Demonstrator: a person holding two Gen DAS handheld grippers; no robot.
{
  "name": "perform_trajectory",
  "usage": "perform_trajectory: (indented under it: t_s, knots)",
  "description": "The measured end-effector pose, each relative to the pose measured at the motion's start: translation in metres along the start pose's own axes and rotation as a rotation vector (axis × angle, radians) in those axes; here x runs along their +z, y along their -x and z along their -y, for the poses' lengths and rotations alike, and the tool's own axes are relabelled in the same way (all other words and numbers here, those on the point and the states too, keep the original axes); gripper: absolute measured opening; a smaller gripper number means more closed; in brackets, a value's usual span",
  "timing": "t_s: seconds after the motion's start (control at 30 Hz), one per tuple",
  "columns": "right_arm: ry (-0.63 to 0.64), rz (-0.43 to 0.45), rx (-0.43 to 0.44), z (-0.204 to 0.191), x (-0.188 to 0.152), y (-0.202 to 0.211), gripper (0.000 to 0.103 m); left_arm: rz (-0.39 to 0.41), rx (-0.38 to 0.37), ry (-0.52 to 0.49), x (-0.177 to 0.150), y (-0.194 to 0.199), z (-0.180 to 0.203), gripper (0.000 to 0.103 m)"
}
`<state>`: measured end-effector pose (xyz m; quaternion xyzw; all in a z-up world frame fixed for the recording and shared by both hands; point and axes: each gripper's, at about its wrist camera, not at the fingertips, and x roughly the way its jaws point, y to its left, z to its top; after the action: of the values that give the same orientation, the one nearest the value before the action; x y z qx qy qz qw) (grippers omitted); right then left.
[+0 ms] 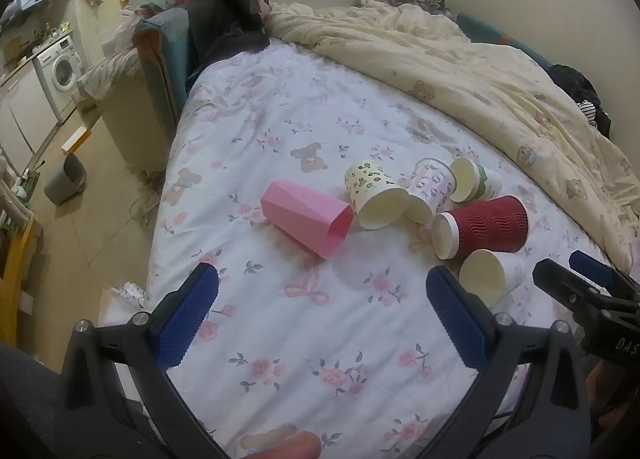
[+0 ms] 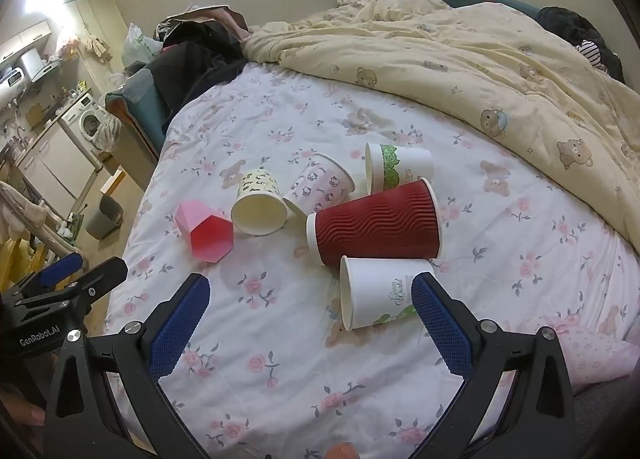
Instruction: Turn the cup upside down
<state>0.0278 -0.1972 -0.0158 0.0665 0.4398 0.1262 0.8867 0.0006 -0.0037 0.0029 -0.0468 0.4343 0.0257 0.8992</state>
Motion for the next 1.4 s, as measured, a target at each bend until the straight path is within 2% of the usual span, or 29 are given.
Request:
perform_trajectory:
  t_s: [1.4]
  knots:
    - [0.004, 0.000, 0.000, -0.0038, -0.0020, 0.0051, 0.103, 0.004, -0.005, 0.018, 0.0035, 0.0051, -0.0055, 0.103]
